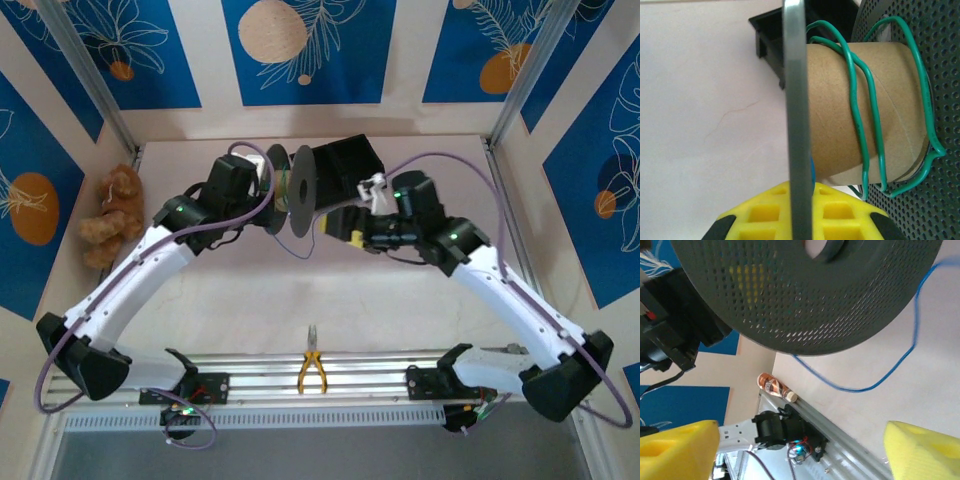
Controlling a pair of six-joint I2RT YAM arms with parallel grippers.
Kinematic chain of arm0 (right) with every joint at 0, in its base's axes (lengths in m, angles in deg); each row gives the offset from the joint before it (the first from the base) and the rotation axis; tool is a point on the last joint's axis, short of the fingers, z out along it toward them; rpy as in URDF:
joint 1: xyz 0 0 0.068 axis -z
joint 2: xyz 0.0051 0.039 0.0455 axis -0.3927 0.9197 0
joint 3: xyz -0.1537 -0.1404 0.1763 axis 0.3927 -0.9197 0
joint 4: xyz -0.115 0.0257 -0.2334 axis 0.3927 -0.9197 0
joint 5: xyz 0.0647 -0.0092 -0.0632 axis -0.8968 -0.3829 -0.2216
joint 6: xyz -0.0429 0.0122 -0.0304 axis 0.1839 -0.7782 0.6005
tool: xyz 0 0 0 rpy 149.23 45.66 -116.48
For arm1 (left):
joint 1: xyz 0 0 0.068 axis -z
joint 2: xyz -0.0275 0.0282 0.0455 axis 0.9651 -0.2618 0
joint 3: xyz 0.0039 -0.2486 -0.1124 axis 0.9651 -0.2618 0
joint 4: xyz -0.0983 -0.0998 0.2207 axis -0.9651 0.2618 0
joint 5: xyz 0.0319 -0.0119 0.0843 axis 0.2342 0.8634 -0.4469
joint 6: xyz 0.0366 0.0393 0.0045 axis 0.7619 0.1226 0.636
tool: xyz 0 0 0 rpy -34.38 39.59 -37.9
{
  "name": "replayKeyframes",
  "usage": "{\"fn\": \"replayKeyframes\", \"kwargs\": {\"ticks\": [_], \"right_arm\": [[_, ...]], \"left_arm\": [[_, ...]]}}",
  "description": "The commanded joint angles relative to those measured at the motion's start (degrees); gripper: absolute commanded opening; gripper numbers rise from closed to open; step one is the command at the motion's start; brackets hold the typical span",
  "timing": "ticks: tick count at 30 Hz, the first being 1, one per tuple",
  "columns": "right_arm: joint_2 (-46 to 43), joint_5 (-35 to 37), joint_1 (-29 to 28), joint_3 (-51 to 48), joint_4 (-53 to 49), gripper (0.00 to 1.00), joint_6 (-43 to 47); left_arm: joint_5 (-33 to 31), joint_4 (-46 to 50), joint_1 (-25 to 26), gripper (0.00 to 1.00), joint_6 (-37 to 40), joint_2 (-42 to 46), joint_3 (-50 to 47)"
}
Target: Wrap the cables
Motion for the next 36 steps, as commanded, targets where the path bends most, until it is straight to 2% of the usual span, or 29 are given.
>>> {"fn": "replayKeyframes", "kwargs": {"ticks": [1,4,7,9,13,20,27,36], "right_arm": [[-3.1,-8.1,7.8,0.9,-6.4,0.74,7.2],[-5.0,-12.1,15.9,0.5,-8.0,0.61,9.6],[-4.8,-14.8,20.8,1.3,-9.3,0.46,11.8],[-3.9,-16.0,21.9,2.2,-10.5,0.35,13.6],[-1.9,-15.9,22.2,3.6,-12.8,0.25,16.1],[-1.5,-12.2,21.5,3.3,-13.6,0.25,19.4],[-1.1,-5.8,18.0,3.0,-15.0,0.29,24.0],[0.7,2.8,15.6,3.6,-17.2,0.24,26.7]], "left_arm": [[4.8,-7.7,-0.3,0.0,3.0,4.1,1.4],[6.4,-8.8,-0.3,0.0,5.1,5.5,0.6],[7.9,-9.1,-0.4,0.0,6.9,5.9,0.7],[9.0,-9.3,-0.4,0.0,7.5,6.0,0.8],[10.3,-9.5,-0.4,0.0,7.7,6.3,1.0],[12.1,-9.5,-0.4,0.0,7.1,5.9,1.1],[12.7,-6.5,-0.4,0.0,6.3,4.0,3.8],[14.2,-6.0,-0.4,0.0,5.3,3.8,4.7]]}}
